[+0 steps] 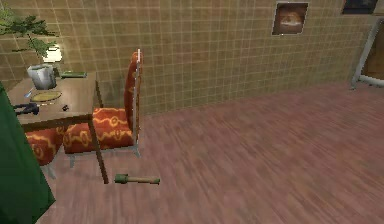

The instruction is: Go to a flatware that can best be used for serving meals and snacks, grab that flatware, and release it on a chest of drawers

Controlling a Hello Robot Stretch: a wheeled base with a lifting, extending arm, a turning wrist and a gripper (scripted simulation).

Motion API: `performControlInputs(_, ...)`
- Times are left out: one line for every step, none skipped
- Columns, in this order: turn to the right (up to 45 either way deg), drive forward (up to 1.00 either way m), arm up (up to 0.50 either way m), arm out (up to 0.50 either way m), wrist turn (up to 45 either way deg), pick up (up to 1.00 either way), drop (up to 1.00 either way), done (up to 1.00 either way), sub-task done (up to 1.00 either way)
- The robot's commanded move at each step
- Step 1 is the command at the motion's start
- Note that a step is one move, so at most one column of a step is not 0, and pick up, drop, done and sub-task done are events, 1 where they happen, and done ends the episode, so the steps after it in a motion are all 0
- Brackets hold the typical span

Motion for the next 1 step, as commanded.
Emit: performControlInputs(-3.0, 0.00, 0.00, 0.00, 0.0, 0.00, 0.00, 0.00, 0.00)
